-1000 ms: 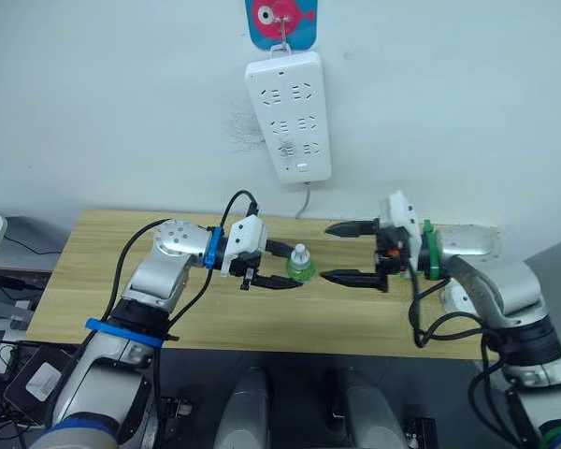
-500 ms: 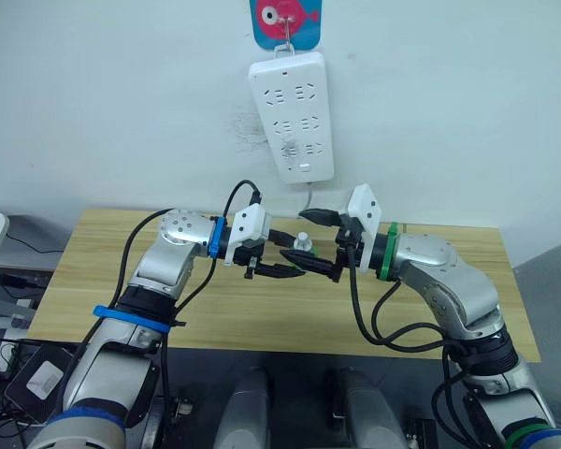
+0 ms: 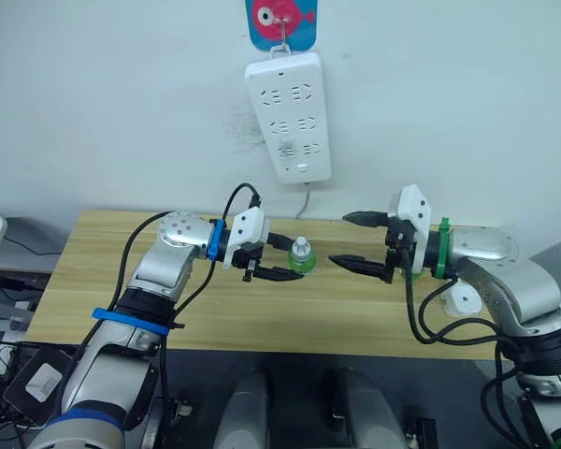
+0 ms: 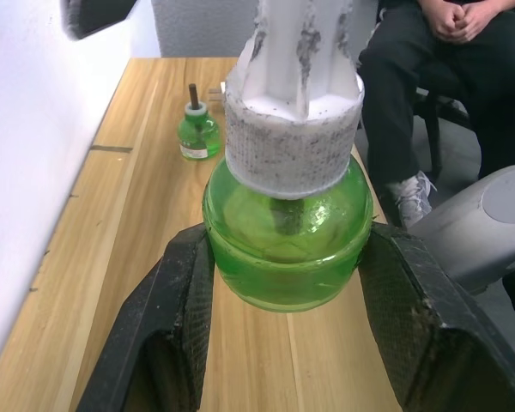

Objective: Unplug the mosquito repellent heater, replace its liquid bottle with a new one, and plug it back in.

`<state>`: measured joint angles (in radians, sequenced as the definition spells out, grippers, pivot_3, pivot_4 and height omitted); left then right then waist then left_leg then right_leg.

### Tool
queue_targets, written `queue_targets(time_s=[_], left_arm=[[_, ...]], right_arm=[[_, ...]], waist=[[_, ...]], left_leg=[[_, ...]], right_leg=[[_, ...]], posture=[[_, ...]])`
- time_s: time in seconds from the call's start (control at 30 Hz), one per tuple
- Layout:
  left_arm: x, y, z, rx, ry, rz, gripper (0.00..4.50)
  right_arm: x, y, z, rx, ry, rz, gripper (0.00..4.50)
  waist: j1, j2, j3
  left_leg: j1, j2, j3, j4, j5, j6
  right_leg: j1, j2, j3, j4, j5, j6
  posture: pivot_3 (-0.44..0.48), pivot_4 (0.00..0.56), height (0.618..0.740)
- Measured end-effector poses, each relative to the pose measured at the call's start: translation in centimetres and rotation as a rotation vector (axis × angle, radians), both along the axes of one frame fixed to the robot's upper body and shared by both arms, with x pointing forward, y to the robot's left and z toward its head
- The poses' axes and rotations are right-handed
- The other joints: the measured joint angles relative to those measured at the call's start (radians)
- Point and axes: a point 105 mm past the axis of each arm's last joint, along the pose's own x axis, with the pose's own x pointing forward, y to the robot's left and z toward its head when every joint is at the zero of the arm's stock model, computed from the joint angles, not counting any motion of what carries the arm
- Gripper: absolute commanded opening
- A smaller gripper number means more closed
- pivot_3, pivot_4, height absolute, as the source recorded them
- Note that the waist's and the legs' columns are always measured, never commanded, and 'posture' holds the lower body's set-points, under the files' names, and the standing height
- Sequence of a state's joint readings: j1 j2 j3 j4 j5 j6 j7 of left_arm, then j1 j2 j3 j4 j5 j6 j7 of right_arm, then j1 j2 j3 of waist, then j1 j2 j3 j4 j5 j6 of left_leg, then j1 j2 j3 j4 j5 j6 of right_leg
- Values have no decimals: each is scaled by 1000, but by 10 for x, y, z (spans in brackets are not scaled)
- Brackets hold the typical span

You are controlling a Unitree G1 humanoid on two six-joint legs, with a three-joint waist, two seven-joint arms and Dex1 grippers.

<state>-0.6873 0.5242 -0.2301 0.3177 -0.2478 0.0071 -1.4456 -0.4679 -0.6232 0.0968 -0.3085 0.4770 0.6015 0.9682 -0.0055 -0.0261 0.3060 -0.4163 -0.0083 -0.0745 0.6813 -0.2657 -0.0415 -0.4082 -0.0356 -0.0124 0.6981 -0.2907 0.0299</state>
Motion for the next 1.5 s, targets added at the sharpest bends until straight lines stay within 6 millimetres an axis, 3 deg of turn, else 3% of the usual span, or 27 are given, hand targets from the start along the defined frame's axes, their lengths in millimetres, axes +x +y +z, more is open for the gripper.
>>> queue_targets(time_s=[0.2,0.33,0.47,0.8,1.03,1.2,1.5], left_arm=[[0,-1,2,-1,-13,-9,2163],[1,-2,5,-4,-24,-14,2163],[1,-4,5,-8,-24,-16,2163],[2,-4,4,-10,-24,-7,2163],[2,-2,3,-5,-21,-1,2163],[1,-2,3,-4,-20,-8,2163],[0,-3,3,-4,-19,-11,2163]], right_arm=[[-9,21,5,83,35,73,4449],[-7,50,8,105,-32,87,4449],[3,61,2,102,-63,53,4449],[16,44,-2,56,-85,-21,4449],[5,3,-2,23,6,-34,4291],[-16,9,5,67,86,64,2929],[-11,28,22,170,99,49,2929]], waist=[[0,0,0],[-1,0,-2],[0,-1,-2],[2,-1,-2],[3,-1,-2],[-6,-1,-2],[-3,-1,-2]], left_leg=[[0,0,0,0,0,0],[0,0,0,0,0,0],[0,-1,0,0,0,0],[0,-1,0,0,0,0],[0,-1,0,0,0,0],[0,0,0,0,0,0],[0,0,0,0,0,0]], right_leg=[[0,0,0,0,0,0],[0,0,0,0,0,0],[0,0,0,0,0,0],[0,0,0,0,0,0],[0,0,0,0,0,0],[0,0,0,1,0,0],[0,0,0,0,0,0]], posture=[[55,228,740],[55,228,740],[55,228,740],[62,236,740],[48,241,740],[42,242,740],[47,247,740]])
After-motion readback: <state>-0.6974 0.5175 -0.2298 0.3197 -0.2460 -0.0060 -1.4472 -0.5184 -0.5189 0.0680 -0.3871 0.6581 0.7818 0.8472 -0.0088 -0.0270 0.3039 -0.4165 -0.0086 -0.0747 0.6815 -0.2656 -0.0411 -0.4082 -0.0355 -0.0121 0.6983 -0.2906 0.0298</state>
